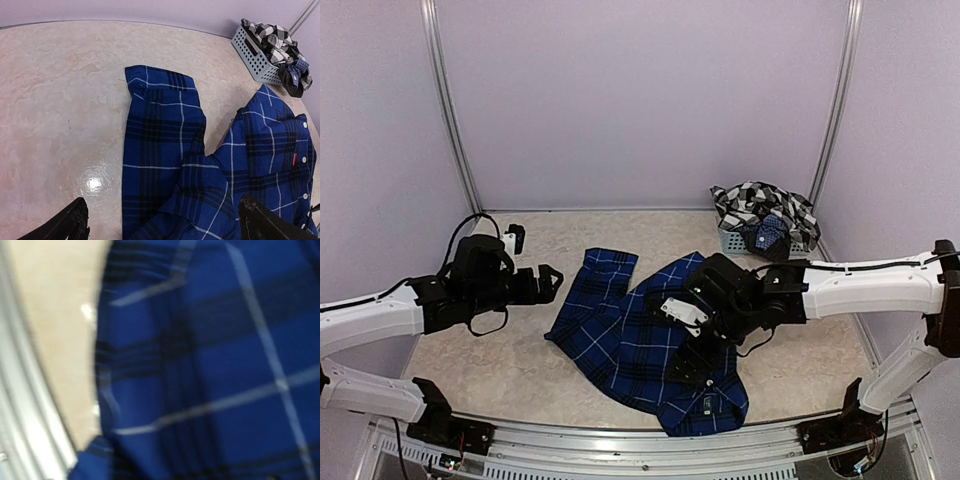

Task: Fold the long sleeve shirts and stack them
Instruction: Flatten out the crumpled shirt at the center of the board.

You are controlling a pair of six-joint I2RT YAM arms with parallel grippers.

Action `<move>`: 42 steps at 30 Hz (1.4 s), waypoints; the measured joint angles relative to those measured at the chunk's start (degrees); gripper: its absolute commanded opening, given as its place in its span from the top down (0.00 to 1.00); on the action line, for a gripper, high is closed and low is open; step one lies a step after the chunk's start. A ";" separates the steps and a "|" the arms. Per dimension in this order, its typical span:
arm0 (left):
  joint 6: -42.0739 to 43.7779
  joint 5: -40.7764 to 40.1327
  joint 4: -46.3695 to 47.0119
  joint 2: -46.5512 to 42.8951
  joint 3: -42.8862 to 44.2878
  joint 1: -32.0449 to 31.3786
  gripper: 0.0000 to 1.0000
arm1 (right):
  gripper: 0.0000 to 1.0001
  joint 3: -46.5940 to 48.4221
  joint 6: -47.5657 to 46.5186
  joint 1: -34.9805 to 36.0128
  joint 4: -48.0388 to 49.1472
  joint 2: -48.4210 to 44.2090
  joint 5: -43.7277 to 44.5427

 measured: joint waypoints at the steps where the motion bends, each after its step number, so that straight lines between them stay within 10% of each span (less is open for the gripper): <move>1: -0.59 1.11 0.07 0.00 -0.24 -0.07 0.01 | 0.13 -0.48 0.83 -0.52 -0.11 -0.15 0.66; 35: -7.85 5.73 -0.50 -4.94 -3.48 9.01 0.01 | 0.30 18.40 8.81 10.86 7.82 30.77 6.27; 42: -7.06 6.14 -0.50 -5.05 -3.48 9.92 0.01 | 0.76 20.68 9.38 12.11 6.62 32.81 12.09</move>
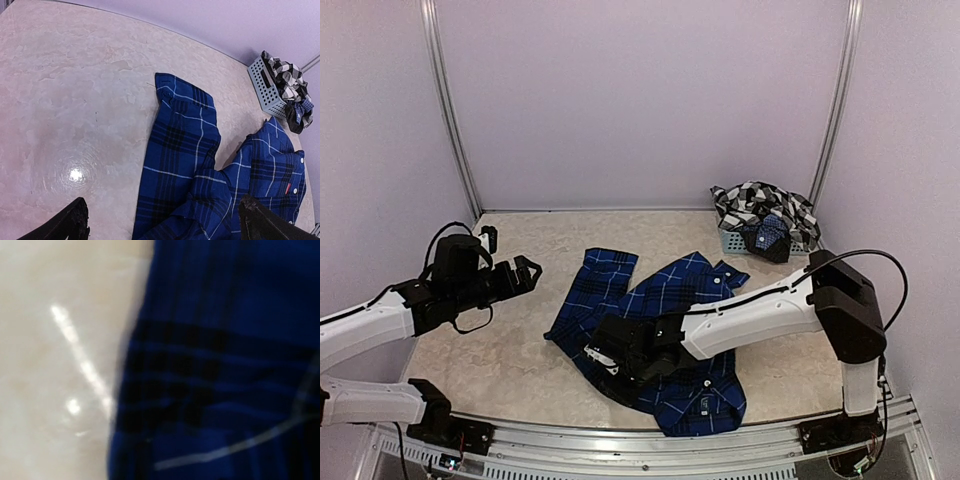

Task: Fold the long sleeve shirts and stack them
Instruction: Flatten out the crumpled shirt at the center of the board.

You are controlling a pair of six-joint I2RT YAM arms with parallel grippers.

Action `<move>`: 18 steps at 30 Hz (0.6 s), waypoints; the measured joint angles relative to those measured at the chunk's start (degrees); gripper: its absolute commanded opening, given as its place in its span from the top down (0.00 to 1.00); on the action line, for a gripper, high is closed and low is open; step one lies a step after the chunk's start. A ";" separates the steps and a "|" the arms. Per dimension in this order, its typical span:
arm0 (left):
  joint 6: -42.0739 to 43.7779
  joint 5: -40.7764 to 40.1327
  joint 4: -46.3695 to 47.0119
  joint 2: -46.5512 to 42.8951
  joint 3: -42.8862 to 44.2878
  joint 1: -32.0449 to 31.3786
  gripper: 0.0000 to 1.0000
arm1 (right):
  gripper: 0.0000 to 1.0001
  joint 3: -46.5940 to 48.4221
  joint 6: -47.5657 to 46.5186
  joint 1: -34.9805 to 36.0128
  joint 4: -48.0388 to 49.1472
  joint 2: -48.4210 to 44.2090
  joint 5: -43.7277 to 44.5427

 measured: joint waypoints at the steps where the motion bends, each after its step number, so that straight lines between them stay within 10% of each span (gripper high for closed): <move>1: 0.17 0.04 0.00 0.00 0.00 0.02 0.01 | 0.86 0.04 -0.15 0.02 -0.28 0.00 0.76; 3: 0.44 0.20 0.00 -0.07 0.00 0.04 0.01 | 1.00 0.04 -0.02 0.02 -1.29 0.00 2.75; 18: 3.45 0.48 2.62 -0.94 -0.02 -2.95 0.01 | 1.00 -13.51 0.31 -12.20 -9.55 -26.95 2.14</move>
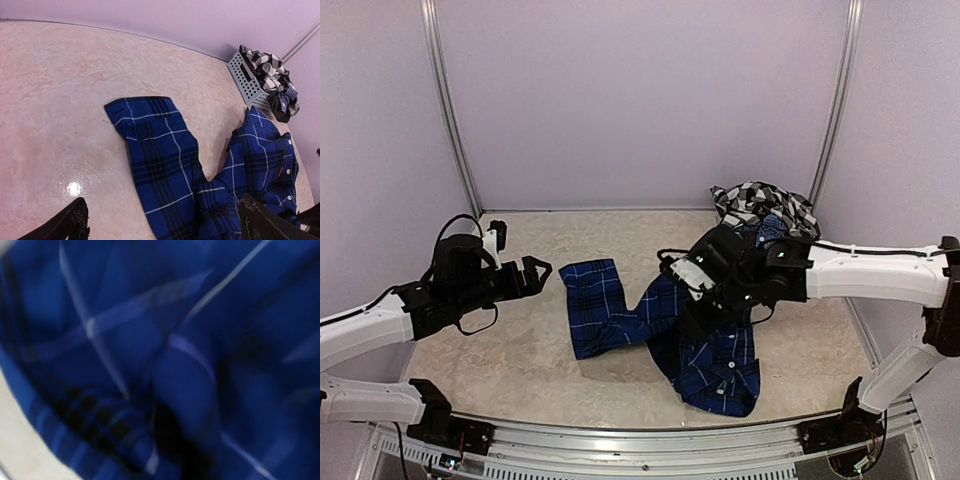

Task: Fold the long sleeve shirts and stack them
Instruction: Flatten out the crumpled shirt at the center of the board.

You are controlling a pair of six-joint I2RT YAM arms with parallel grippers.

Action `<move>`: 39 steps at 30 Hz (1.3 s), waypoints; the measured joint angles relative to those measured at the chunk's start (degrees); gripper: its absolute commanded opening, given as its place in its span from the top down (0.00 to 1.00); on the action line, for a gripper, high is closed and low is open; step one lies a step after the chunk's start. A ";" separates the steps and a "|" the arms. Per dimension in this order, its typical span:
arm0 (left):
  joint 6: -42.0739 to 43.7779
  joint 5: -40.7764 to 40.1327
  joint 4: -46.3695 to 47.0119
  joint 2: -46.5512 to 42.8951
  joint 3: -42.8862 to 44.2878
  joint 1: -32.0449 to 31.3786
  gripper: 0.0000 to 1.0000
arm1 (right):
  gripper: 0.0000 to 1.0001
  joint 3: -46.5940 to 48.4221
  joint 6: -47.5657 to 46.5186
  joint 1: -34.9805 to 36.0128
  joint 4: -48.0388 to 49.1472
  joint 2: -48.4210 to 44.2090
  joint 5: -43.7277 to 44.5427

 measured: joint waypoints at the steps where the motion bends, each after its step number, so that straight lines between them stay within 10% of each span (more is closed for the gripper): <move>1: 0.61 -0.42 0.92 0.00 0.00 -1.53 0.01 | 1.00 -0.48 0.00 -2.36 0.02 -3.82 -1.16; 16: 11.28 3.58 10.69 15.98 4.98 -14.97 0.01 | 1.00 -4.72 2.84 -26.82 -6.01 -18.01 -3.69; 34: 30.36 13.55 15.39 24.15 6.34 -26.27 0.02 | 1.00 -5.95 0.44 -32.06 -4.17 -15.04 -7.06; 37: 32.89 12.09 13.64 26.60 7.56 -27.36 0.18 | 1.00 -5.95 -0.17 -32.37 -4.17 -14.78 -7.32; 39: 34.01 10.29 11.85 28.48 8.66 -27.67 0.46 | 1.00 -5.95 -0.59 -32.61 -4.15 -14.67 -7.45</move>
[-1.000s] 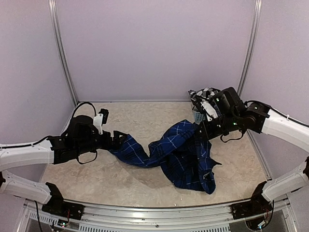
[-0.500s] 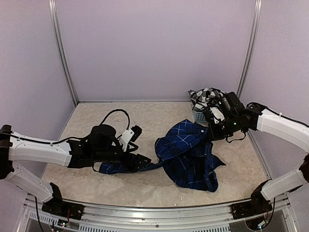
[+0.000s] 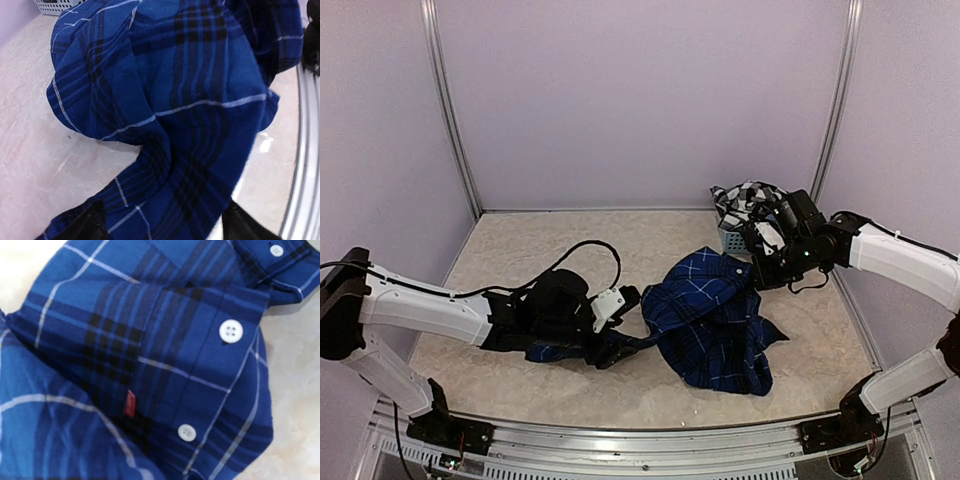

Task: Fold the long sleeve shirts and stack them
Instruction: Flatten out the crumpled shirt at the center of the board.

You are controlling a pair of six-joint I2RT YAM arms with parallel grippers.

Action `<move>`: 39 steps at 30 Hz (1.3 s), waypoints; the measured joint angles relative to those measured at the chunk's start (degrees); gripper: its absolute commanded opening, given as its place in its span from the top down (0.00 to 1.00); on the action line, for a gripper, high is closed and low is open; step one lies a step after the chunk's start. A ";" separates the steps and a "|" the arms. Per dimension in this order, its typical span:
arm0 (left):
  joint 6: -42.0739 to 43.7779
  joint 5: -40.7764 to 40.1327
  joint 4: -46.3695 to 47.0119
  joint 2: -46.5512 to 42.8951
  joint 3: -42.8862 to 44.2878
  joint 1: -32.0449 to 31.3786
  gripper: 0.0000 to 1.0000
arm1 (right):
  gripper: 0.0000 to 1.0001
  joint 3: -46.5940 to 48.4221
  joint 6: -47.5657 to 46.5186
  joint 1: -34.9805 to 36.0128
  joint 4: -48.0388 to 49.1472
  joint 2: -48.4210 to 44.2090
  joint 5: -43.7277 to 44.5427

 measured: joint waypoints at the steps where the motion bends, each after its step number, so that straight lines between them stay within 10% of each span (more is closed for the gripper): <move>1: 0.61 -1.20 -1.16 1.14 0.83 -0.11 0.56 | 1.00 0.00 -0.15 -0.13 -0.02 0.02 -0.02; 6: 2.29 -5.60 -5.60 4.74 5.07 0.70 1.00 | 1.00 0.00 -0.52 -0.24 -0.04 0.02 -0.07; 22: 3.08 -21.99 -10.43 3.23 27.67 11.37 1.00 | 1.00 -1.07 -5.09 0.72 2.49 -5.03 -10.95; 29: -1.14 -25.97 -14.34 4.96 34.05 24.68 1.00 | 1.00 3.65 -2.51 13.94 15.15 -0.28 -19.93; 36: -6.10 -28.85 -18.40 13.18 45.35 36.20 0.09 | 1.00 23.26 1.79 22.49 24.98 23.37 -22.58; 39: -8.74 -32.22 -20.46 14.10 44.87 40.68 0.01 | 0.54 33.33 4.66 23.32 26.67 34.10 -23.15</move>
